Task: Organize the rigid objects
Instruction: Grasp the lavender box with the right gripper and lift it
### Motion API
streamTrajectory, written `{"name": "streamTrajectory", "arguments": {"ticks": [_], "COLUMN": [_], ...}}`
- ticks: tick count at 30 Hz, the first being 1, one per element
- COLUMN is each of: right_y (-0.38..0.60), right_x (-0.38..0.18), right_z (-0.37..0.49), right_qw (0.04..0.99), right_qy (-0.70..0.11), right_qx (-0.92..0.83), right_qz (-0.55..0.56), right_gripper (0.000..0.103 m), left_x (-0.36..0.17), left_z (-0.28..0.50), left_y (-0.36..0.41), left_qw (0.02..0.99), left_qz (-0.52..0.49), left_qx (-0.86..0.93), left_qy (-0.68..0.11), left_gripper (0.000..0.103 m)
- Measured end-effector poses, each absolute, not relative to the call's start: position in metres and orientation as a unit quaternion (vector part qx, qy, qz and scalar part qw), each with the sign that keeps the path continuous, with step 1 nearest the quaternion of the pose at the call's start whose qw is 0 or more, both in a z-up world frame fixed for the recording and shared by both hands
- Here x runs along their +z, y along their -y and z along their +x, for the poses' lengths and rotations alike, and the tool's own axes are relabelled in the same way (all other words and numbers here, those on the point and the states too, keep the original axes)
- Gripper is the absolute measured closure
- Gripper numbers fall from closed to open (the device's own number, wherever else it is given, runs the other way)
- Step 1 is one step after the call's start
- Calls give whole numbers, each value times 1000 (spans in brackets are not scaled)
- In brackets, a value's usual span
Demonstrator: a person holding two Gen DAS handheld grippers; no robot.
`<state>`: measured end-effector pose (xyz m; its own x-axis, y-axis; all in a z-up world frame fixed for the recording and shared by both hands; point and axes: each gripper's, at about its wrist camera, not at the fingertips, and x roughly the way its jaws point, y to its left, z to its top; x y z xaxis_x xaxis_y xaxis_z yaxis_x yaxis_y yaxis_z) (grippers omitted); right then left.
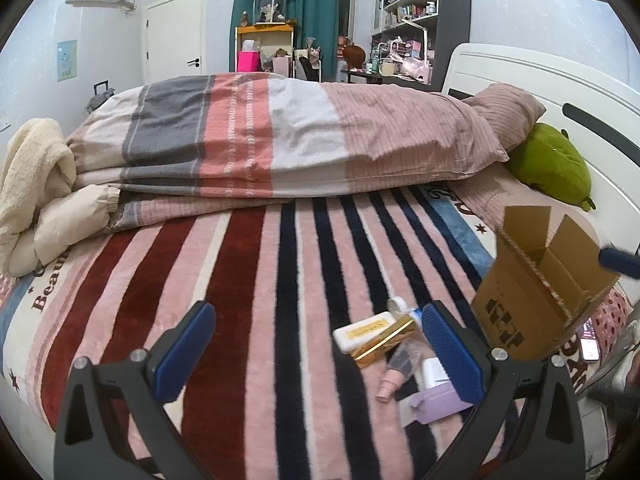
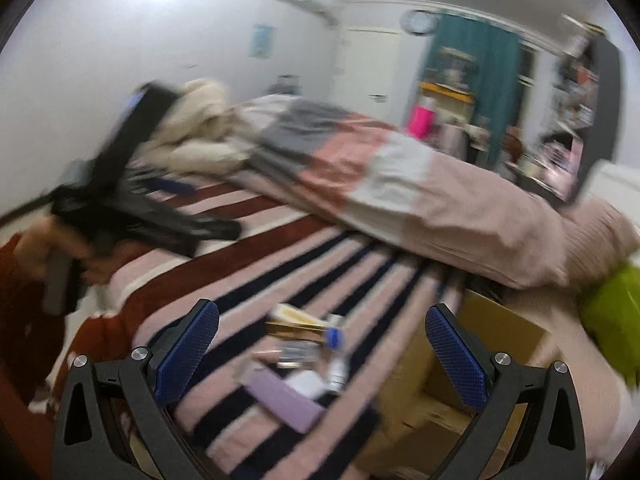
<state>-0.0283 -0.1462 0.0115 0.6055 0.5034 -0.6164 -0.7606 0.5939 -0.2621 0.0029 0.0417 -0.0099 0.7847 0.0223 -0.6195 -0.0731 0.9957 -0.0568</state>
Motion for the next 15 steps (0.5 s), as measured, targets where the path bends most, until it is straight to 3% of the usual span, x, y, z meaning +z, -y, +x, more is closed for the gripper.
{"name": "streamTrajectory", "arguments": {"ticks": [6,15], "right_y": [101,114], "right_x": [-71,-156], "right_z": [-16,23], "right_qw": [778,706], "right_qy": [-351,-443], "right_qx": [397,329], "right_qz": [-338,-443], "right_gripper": [28,36], "left_x": [-42,-79], "left_z": [10,10], "left_y": [-70,-79], "left_qw": [938,940], "left_qz": [-43,-24], "left_qx": [32,20], "left_qy": [-343,-339], "left_gripper": [1,1]}}
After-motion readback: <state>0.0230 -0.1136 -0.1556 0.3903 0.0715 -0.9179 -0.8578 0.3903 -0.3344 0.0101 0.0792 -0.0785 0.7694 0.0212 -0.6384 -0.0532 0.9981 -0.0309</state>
